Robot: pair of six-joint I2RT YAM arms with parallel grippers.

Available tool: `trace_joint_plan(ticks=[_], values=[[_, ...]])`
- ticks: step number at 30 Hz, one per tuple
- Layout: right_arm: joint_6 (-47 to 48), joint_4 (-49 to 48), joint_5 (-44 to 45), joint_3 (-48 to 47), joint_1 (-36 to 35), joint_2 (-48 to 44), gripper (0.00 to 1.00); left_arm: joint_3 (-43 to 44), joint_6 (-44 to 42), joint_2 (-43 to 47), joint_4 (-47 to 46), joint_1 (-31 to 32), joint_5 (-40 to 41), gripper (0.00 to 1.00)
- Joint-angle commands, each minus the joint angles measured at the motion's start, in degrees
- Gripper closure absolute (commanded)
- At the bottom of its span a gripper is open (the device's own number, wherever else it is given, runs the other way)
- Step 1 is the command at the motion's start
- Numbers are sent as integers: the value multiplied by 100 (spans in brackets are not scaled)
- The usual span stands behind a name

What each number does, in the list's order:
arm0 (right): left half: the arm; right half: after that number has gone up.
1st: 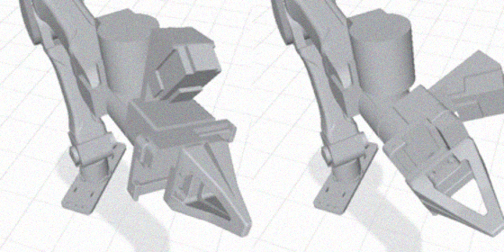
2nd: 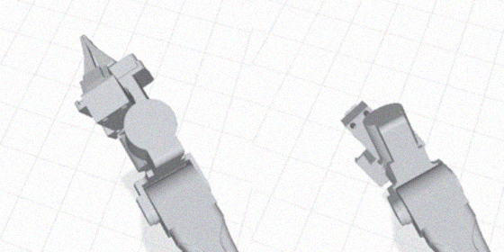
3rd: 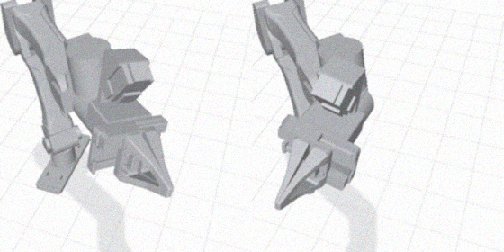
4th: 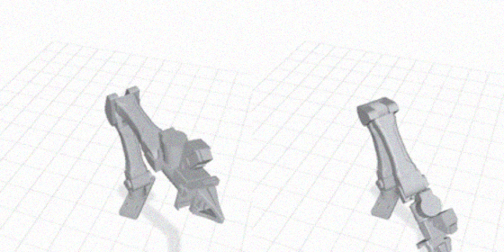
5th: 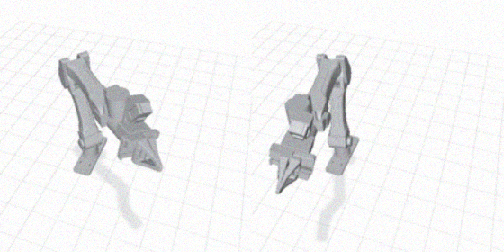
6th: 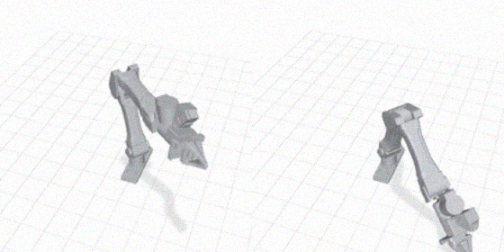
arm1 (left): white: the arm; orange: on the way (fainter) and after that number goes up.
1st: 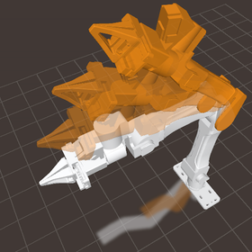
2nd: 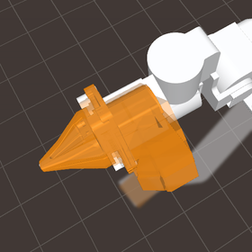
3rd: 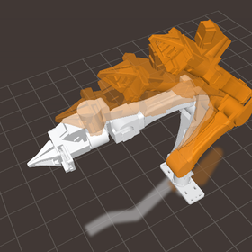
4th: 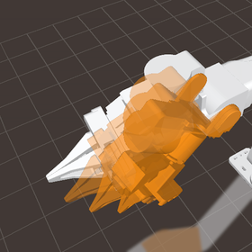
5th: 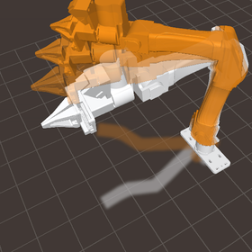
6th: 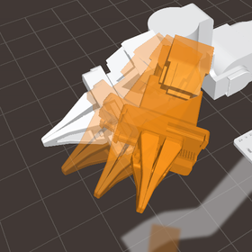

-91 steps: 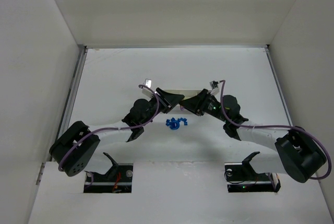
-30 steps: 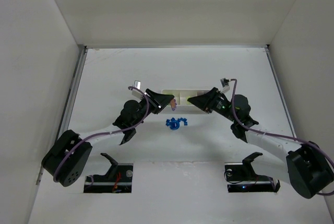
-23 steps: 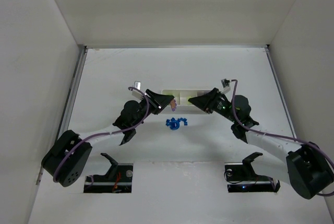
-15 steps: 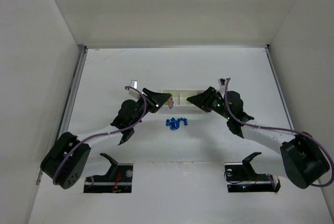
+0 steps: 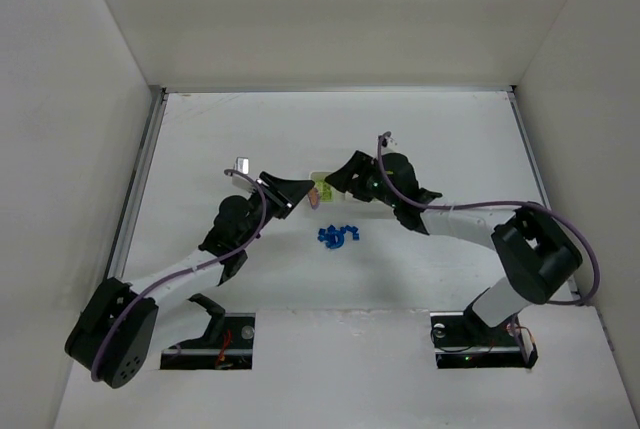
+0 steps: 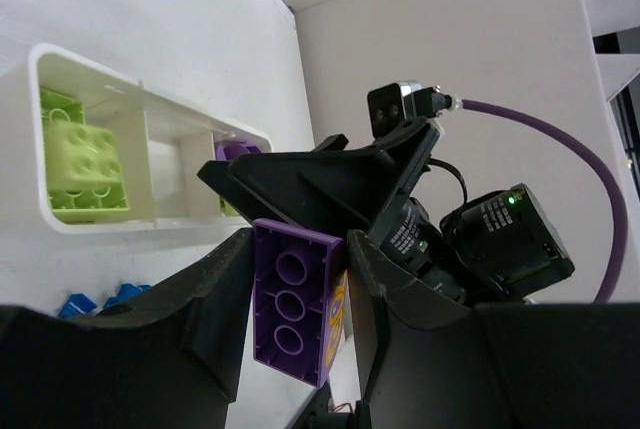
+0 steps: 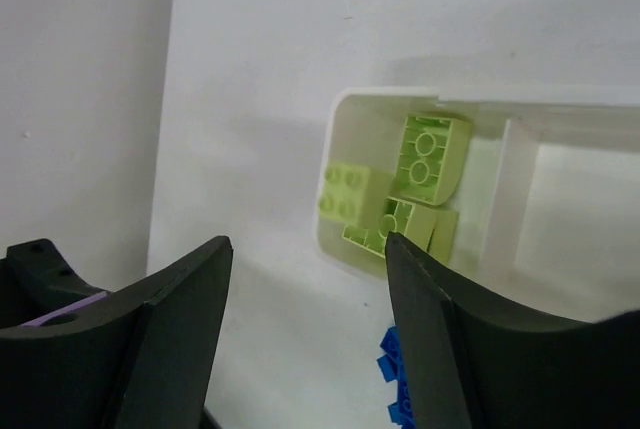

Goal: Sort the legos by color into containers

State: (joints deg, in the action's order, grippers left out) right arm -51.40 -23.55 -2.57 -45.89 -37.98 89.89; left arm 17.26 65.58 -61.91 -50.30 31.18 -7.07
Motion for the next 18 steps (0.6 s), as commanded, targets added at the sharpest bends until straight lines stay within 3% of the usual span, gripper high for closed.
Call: trace_joint_plan(ticks=[1, 6, 8, 10, 13, 18], values=[[314, 122, 458, -97, -30, -365, 30, -108, -177, 267, -32, -151, -57, 82], [744, 736, 1169, 553, 128, -1384, 42, -109, -265, 250, -15, -205, -75, 81], [1095, 1385, 1722, 642, 207, -1719, 50, -73, -318, 162, -49, -170, -75, 81], [1368, 2009, 2110, 555, 243, -1808, 52, -38, -353, 74, -76, -143, -75, 81], [1763, 2714, 2488, 301, 207, -1721, 45, -3, -371, -5, -94, -108, -75, 81], [2142, 3093, 2735, -130, -65, -1247, 22, -3, -379, 21, -94, -90, -75, 81]])
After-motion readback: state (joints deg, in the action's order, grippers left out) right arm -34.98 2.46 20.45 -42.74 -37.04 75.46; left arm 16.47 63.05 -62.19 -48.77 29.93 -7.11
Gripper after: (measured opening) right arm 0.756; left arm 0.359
